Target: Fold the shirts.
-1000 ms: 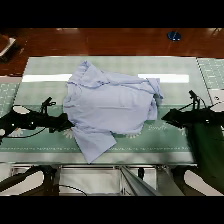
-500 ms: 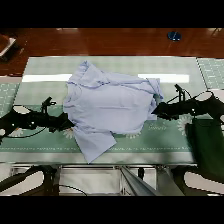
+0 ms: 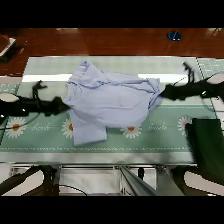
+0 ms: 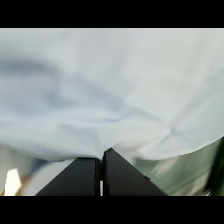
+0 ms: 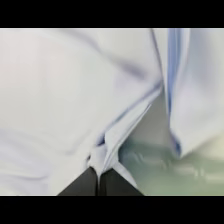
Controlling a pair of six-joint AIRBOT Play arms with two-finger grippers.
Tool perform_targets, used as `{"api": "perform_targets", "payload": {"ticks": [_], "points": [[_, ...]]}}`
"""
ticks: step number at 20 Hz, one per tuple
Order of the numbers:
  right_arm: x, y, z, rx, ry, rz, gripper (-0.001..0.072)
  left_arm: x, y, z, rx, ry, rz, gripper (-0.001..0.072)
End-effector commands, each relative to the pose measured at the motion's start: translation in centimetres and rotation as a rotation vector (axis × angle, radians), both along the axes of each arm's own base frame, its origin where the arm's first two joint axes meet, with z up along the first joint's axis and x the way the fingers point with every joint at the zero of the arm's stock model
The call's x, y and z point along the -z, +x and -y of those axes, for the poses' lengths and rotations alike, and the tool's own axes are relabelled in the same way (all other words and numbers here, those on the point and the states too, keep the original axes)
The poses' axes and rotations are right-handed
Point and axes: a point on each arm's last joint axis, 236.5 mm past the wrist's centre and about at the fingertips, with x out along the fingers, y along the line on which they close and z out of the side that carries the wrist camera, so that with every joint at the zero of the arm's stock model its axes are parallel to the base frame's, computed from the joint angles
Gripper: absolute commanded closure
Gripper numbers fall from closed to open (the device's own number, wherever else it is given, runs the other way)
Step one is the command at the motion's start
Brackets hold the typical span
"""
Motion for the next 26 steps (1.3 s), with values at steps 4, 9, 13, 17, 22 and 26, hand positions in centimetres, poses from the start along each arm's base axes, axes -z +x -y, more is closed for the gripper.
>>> {"api": "perform_targets", "payload": {"ticks": [4,9,13,17,22,26], "points": [[-32.5,-1.6,4.6,0.131,-0.222,0.7,0.069,-37.5,4.0,-2.8,-0.164,-0.048,0.963,0.0688],[-44.3,-14.1,4.6,0.27,-0.41,1.037,0.069,-51.8,-6.8,-5.1,-0.29,0.333,1.355,0.0688],[-46.5,-22.6,5.4,0.395,-0.534,1.127,0.069,-54.4,-14.8,-5.9,-0.438,0.662,1.434,0.0688],[-44.7,-27.5,6.1,0.462,-0.591,1.064,0.069,-52.9,-20.4,-7.0,-0.493,0.842,1.391,0.0688],[-41.6,-26.6,6.0,0.434,-0.564,0.954,0.069,-47.4,-18.2,-7.7,-0.375,0.791,1.251,0.0688],[-33.3,-21.4,5.1,0.314,-0.463,0.727,0.069,-37.7,-10.2,-7.8,-0.255,0.732,0.988,0.0688]]}}
